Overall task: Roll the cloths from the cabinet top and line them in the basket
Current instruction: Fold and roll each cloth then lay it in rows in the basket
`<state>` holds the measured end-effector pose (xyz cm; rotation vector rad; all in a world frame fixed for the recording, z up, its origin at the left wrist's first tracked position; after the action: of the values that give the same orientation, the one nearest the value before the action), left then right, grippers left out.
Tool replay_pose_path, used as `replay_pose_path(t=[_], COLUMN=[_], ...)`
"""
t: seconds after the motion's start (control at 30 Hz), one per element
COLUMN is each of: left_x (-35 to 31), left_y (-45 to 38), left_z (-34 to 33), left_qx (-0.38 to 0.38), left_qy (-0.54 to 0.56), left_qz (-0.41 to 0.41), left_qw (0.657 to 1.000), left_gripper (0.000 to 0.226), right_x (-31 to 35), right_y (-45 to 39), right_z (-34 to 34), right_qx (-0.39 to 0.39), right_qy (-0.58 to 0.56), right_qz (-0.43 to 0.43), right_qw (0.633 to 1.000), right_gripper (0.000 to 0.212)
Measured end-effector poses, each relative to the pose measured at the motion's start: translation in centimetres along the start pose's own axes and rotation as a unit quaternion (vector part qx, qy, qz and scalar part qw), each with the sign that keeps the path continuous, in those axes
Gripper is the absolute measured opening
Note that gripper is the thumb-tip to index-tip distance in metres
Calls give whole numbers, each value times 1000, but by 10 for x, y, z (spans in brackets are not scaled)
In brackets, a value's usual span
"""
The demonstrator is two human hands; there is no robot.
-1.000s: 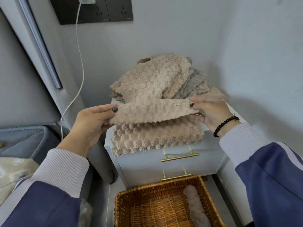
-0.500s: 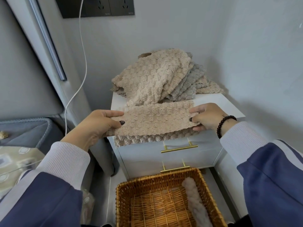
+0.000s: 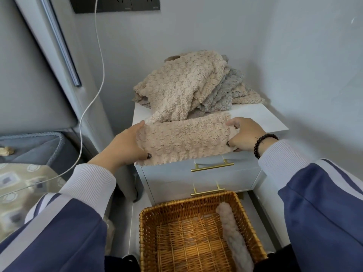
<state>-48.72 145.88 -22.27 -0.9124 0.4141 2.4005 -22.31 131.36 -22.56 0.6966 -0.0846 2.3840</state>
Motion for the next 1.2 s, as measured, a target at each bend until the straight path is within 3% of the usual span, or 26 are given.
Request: replay_pose_path(t=[0.1, 0.23, 0.33, 0.4, 0.47, 0.57, 0.63, 0.77, 0.93, 1.1, 1.2], left_x=[-2, 2, 8, 9, 9, 7, 5, 1, 1, 7, 8], left_y=[3, 1, -2, -4, -7, -10, -11, -17, -29, -42, -43], left_z=[-8, -14, -13, -10, -9, -7, -6, -3, -3, 0, 3], left_qx=[-19, -95, -132, -129, -125, -137, -156, -194, -220, -166, -128], left_qy=[-19, 51, 94, 110, 119, 141, 160, 199, 216, 250, 249], left_qz=[9, 70, 103, 114, 118, 102, 78, 48, 34, 79, 103], left_qw=[1000, 992, 981, 979, 978, 975, 972, 959, 951, 951, 955], left_gripper=[98, 71, 38, 28, 28, 27, 18, 17, 17, 23, 22], right_x=[3, 0, -2, 0, 0, -4, -4, -3, 3, 7, 5], right_y=[1, 6, 6, 5, 2, -7, -11, -23, -32, -39, -39], right_z=[-2, -5, -5, -4, -4, -5, -5, -3, -5, -1, 4], right_qx=[14, -22, -44, -49, -52, -49, -69, -114, -130, -116, -109], right_qy=[28, -72, -106, -122, -149, -165, -200, -223, -205, -163, -145], right_qz=[2, -44, -70, -74, -80, -87, -94, -87, -62, -27, -22], right_qw=[1000, 996, 991, 988, 984, 981, 973, 964, 968, 979, 983], right_gripper=[77, 83, 70, 41, 14, 29, 18, 49, 33, 18, 38])
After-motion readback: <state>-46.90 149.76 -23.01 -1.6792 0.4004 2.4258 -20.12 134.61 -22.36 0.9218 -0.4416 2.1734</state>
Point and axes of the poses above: each hand's wrist, its own y-axis away from the middle knuckle, its own z-axis out of the back of the hand, x = y × z, the point moved 1 cm from there along -y, towards the middle knuckle, and after that the axes turned 10 degrees about y, right-handed, at the moved point
